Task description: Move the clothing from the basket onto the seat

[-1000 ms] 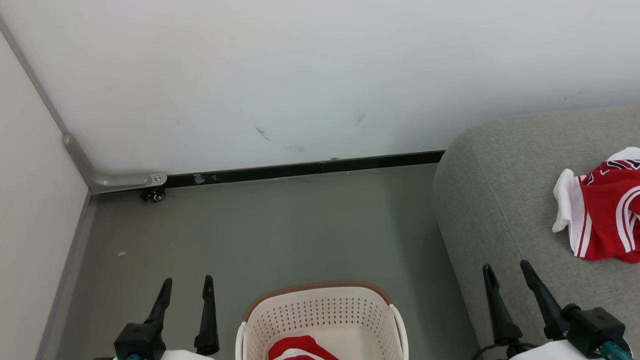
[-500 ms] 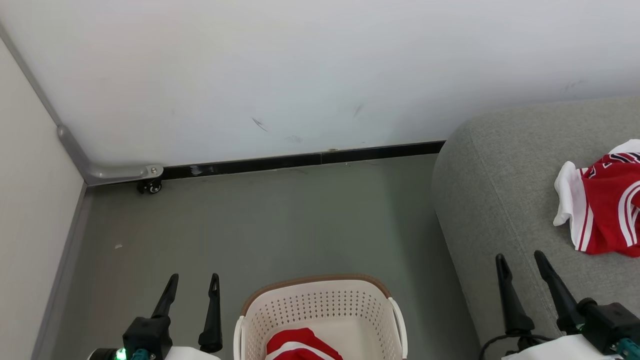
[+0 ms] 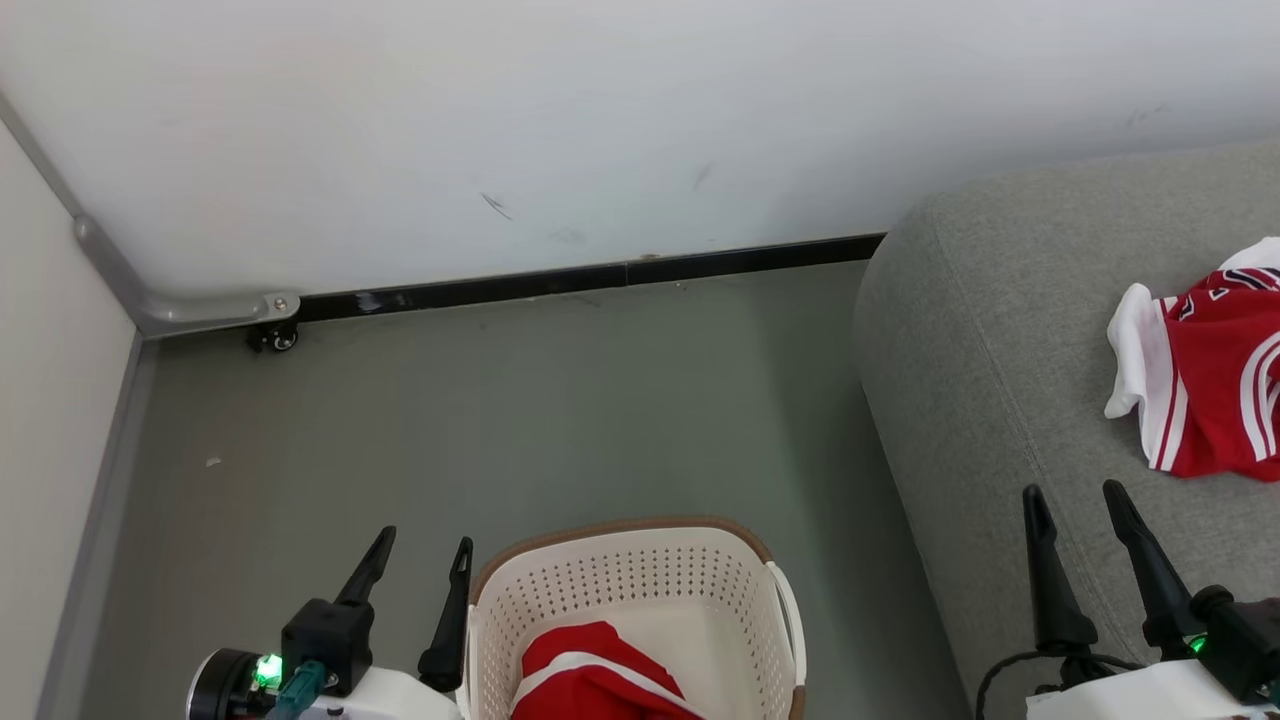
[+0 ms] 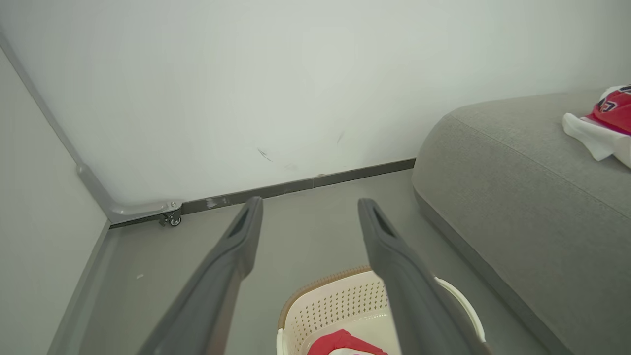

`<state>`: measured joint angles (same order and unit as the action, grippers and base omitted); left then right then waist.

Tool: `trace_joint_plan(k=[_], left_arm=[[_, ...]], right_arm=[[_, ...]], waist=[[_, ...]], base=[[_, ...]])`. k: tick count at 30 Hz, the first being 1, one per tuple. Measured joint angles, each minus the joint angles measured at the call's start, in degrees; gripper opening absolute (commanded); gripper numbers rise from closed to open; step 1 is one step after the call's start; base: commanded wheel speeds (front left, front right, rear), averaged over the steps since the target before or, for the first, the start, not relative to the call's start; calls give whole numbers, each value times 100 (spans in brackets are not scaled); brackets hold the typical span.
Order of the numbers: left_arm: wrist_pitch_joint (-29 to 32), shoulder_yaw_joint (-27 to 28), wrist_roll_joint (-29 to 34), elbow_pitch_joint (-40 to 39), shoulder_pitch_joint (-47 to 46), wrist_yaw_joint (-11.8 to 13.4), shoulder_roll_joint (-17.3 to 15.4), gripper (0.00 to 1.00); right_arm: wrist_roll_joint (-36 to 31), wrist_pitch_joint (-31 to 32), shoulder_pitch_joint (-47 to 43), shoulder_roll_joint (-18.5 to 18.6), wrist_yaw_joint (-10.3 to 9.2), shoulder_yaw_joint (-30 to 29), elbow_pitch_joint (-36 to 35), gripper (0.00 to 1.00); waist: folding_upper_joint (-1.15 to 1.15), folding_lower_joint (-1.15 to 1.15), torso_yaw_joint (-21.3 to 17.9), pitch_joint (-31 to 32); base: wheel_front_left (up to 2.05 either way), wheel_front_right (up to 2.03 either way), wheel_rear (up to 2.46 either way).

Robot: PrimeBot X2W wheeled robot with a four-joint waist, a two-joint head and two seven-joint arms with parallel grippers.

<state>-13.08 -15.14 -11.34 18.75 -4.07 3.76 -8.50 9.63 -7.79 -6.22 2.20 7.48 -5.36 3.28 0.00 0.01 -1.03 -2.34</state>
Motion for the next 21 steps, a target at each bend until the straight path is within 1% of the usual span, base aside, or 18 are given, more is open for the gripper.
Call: trace_joint_plan(k=[8,16,21], left_arm=[[66,-118,103,171,-337,-103,-18,100],[147,-366,364,350,-720,-188,-57,100],[226,-536,583,566,-1003,-326,-160,100]], right_arm=[[13,-1,8,-1,0,-5,-176,100],[-2,-62,71,-5,0,-270,-486,100],[-2,-111,286,-5,0,-358,-547,100]], waist=[[0,0,-73,-305],[0,0,-178,-691],[0,0,-258,-968]], base=[[0,0,0],[0,0,0],[0,0,0]])
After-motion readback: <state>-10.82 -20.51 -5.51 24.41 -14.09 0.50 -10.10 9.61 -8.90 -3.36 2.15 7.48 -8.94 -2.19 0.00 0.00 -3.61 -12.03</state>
